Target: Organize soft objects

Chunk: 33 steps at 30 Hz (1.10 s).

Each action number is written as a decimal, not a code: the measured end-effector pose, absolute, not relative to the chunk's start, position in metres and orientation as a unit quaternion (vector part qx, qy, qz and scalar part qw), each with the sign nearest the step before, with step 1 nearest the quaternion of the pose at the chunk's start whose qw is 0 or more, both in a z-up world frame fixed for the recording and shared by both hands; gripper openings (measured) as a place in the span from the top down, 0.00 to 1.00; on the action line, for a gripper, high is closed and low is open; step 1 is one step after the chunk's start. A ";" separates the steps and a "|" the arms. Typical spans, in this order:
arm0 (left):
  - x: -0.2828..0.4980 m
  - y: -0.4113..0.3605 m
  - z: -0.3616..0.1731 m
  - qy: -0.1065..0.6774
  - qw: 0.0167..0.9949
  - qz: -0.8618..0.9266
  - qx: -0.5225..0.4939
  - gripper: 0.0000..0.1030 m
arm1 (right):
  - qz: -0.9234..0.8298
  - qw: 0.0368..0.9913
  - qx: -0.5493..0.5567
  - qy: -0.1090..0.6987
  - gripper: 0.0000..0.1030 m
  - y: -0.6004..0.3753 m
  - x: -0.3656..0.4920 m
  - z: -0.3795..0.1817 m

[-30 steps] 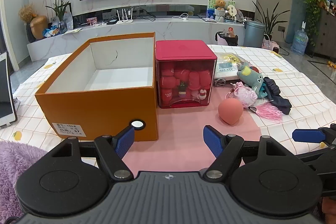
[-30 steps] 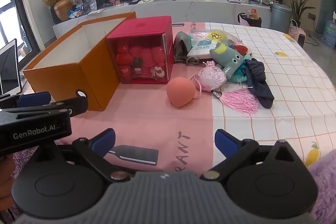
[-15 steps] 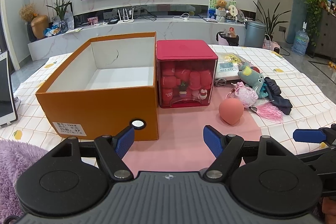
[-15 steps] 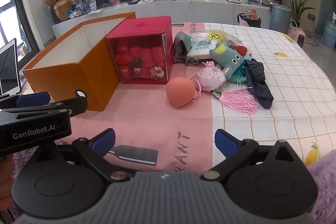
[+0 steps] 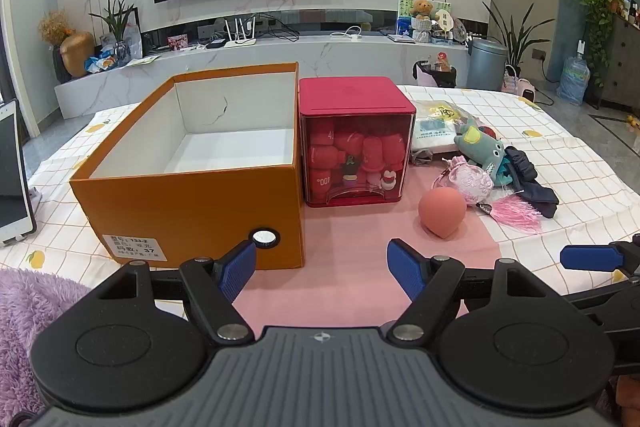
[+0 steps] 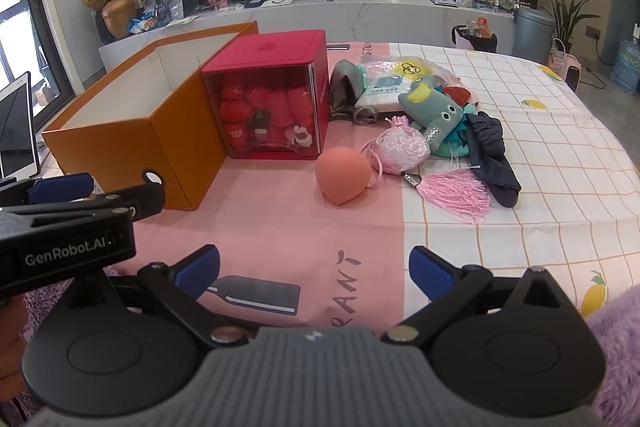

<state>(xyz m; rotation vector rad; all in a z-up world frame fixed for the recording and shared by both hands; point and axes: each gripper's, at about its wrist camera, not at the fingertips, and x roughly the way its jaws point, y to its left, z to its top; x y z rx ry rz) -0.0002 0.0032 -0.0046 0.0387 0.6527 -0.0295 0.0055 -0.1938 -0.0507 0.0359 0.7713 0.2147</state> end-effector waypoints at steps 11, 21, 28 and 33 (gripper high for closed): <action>0.000 0.003 -0.004 0.318 0.948 -0.015 0.023 0.15 | 0.106 0.920 0.019 0.376 0.04 -0.194 0.006 -0.052; 0.002 0.003 -0.005 0.325 0.946 -0.017 0.017 0.15 | 0.105 0.920 0.018 0.378 0.04 -0.194 0.006 -0.052; 0.002 0.002 -0.006 0.326 0.945 -0.015 0.019 0.15 | 0.105 0.918 0.020 0.381 0.04 -0.194 0.007 -0.053; 0.004 0.003 -0.006 0.331 0.943 -0.011 0.011 0.15 | 0.096 0.920 0.033 0.378 0.04 -0.198 0.006 -0.052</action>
